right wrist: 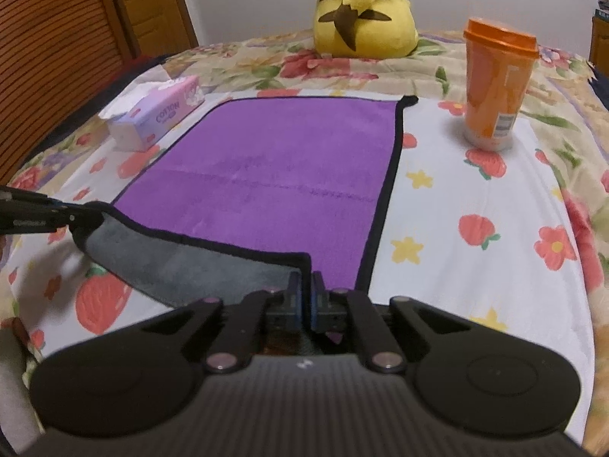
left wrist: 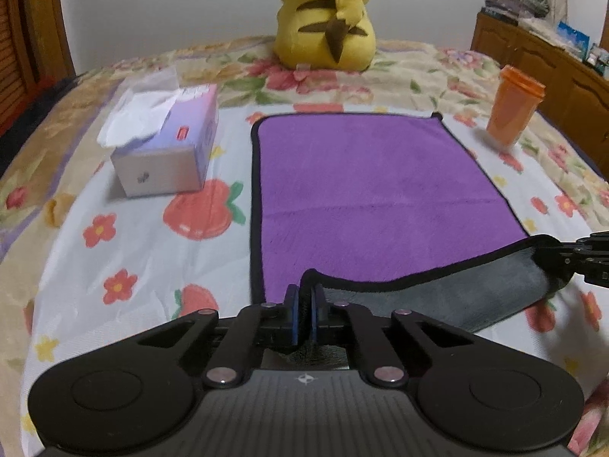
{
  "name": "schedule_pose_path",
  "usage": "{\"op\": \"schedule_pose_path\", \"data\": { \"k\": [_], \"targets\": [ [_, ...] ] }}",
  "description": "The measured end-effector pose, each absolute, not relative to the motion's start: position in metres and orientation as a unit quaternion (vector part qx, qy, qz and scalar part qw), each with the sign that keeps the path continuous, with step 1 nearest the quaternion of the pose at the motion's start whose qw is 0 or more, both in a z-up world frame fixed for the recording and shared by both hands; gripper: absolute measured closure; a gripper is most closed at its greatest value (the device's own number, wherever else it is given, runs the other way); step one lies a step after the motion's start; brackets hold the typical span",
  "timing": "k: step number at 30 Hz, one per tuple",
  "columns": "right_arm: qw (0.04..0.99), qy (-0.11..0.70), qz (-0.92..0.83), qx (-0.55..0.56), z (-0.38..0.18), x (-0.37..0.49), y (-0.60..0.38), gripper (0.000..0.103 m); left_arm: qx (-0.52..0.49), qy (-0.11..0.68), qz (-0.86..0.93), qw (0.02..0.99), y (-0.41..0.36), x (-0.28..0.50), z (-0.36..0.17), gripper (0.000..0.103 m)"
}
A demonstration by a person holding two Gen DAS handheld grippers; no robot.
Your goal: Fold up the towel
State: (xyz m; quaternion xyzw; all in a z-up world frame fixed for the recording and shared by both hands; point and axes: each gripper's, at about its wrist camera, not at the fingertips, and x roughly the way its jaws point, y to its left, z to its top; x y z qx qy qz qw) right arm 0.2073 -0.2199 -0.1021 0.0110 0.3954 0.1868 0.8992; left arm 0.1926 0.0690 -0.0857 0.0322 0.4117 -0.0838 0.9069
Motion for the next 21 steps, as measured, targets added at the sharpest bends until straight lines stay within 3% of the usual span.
{"op": "schedule_pose_path", "data": {
  "k": [21],
  "targets": [
    [0.923,0.334,0.19,0.017,-0.077,0.212,-0.23,0.098,0.022,0.321,-0.092,0.942,0.06,0.178,-0.044,0.095]
  ]
}}
